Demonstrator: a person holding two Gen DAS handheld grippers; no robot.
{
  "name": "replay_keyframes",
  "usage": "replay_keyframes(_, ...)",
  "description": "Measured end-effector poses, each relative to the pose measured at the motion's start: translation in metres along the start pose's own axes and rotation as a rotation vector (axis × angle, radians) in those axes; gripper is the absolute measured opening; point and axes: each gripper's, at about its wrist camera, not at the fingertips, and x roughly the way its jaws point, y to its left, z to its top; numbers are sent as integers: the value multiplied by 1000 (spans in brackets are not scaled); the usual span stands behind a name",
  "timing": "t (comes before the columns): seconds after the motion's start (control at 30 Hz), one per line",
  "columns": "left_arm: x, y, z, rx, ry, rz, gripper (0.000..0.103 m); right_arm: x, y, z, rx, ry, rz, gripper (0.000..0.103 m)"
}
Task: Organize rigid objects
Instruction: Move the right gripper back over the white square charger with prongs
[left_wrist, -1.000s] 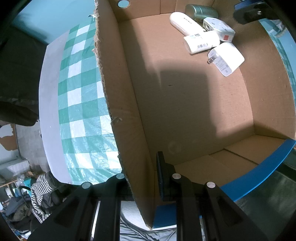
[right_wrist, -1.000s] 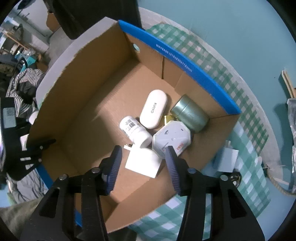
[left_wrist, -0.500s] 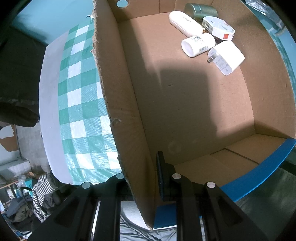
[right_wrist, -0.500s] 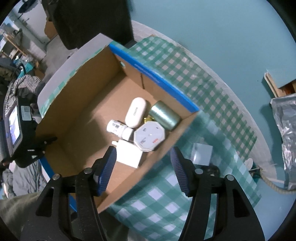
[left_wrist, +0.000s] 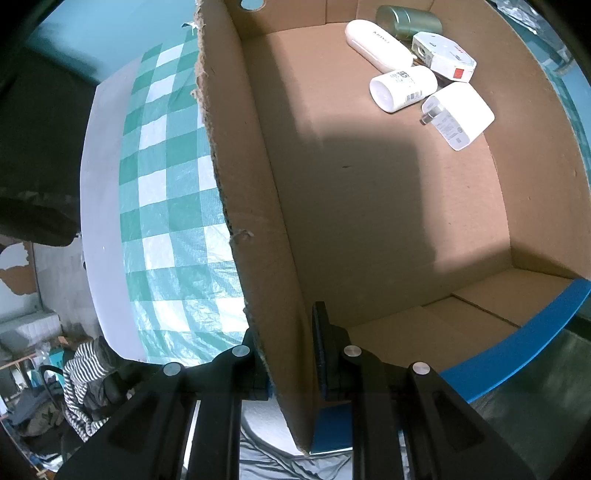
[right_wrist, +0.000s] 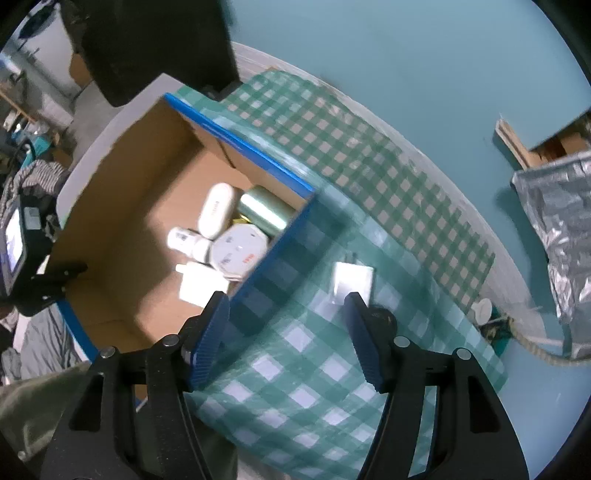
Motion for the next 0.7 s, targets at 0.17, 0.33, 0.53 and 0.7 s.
replay_keyframes(0.17,1,2,-1,-9,4,-2,17,22,-25,-5,48,28,6,69)
replay_keyframes(0.33,2,4,-2,-12,9,3,17,58,-51,-9,103,77,16,69)
replay_keyframes(0.53,4,4,-1,-12,13,5,17,97,-77,-10,166,119,25,69)
replay_keyframes(0.7,4,2,-1,-10,17,7,17,115,-82,-5,161,121,24,69)
